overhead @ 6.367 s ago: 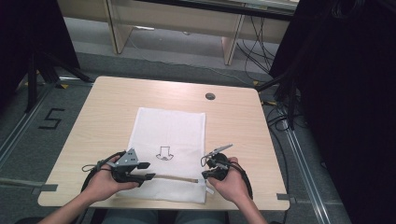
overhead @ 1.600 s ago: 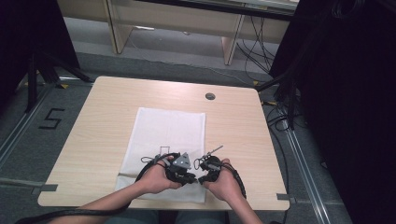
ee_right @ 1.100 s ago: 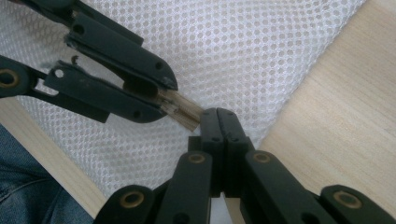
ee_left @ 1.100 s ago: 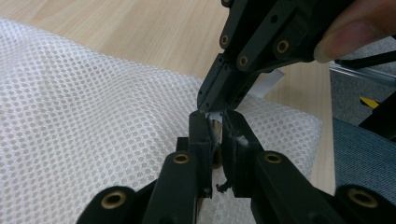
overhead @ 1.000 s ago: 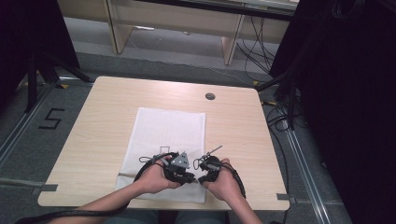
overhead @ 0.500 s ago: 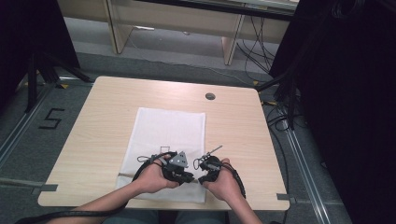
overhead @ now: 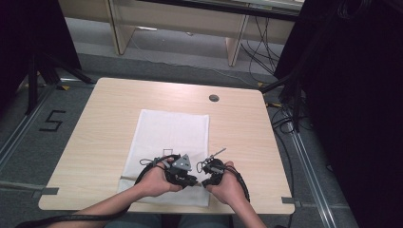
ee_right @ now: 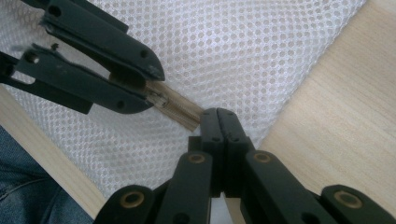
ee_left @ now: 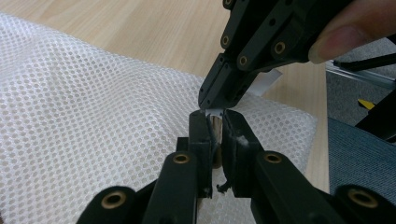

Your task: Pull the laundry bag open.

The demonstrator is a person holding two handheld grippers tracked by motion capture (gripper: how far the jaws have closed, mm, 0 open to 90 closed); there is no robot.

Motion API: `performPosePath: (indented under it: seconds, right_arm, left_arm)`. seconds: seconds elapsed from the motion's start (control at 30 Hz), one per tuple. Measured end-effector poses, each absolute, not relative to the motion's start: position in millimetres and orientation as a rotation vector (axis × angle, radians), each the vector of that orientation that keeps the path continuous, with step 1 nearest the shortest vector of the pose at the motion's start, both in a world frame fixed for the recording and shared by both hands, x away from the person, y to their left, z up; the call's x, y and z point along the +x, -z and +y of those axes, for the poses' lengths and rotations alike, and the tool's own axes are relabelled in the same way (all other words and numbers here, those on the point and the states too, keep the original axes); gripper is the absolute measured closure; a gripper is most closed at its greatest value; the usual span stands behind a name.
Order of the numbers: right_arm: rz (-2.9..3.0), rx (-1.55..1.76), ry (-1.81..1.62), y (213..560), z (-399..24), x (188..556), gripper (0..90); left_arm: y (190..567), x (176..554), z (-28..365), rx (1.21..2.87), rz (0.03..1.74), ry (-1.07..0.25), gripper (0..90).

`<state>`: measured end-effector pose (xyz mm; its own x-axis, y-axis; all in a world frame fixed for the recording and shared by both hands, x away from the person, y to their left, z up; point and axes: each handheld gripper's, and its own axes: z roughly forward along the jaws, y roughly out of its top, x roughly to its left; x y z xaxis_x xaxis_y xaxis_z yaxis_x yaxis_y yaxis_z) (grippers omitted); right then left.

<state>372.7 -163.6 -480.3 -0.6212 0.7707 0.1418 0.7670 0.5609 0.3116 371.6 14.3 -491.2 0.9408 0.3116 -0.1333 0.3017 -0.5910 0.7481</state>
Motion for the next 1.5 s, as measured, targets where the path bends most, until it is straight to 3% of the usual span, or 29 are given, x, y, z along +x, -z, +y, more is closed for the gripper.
performPosePath:
  seconds: [1.5]
  right_arm:
    - [2.766, 1.367, -0.545, 480.4, -163.3, 372.7, 90.0]
  left_arm:
    - [484.2, 369.4, 29.1, 2.217, 0.457, -0.012, 82.5]
